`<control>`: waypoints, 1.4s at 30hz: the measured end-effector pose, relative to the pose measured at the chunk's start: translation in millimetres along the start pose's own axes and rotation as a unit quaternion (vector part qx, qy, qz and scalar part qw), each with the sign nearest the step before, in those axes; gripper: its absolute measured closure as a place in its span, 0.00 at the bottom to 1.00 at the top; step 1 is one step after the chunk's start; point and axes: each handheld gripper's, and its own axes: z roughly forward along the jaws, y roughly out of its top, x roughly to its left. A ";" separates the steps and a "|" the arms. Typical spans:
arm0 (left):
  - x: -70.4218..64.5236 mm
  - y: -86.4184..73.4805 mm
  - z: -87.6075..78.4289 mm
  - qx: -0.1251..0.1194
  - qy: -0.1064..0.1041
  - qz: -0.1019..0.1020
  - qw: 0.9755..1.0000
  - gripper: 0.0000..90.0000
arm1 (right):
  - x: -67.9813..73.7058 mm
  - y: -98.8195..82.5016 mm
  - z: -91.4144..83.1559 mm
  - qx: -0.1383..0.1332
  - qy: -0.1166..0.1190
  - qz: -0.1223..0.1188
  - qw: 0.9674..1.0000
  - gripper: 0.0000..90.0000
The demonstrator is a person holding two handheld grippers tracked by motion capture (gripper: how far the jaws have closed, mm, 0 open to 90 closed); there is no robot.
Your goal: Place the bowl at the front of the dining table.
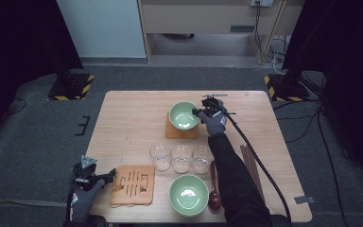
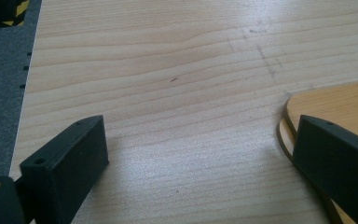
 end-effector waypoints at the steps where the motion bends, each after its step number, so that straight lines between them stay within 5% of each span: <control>1: 0.0 0.0 0.0 0.000 0.000 0.000 1.000 0.03 | -0.8 -1.1 1.6 0.002 0.000 0.002 1.000 0.91; 24: 0.0 0.0 0.1 0.000 0.000 0.000 1.000 0.03 | -10.0 -7.8 26.4 0.023 0.007 0.032 0.999 0.90; 34: 0.0 0.0 0.1 0.000 0.000 0.000 1.000 0.03 | -13.3 -8.6 29.8 0.011 0.005 0.038 0.999 0.90; 42: -0.1 -0.1 0.1 0.000 0.000 0.000 1.000 0.03 | -11.5 -7.3 23.9 -0.005 0.015 0.024 1.000 0.76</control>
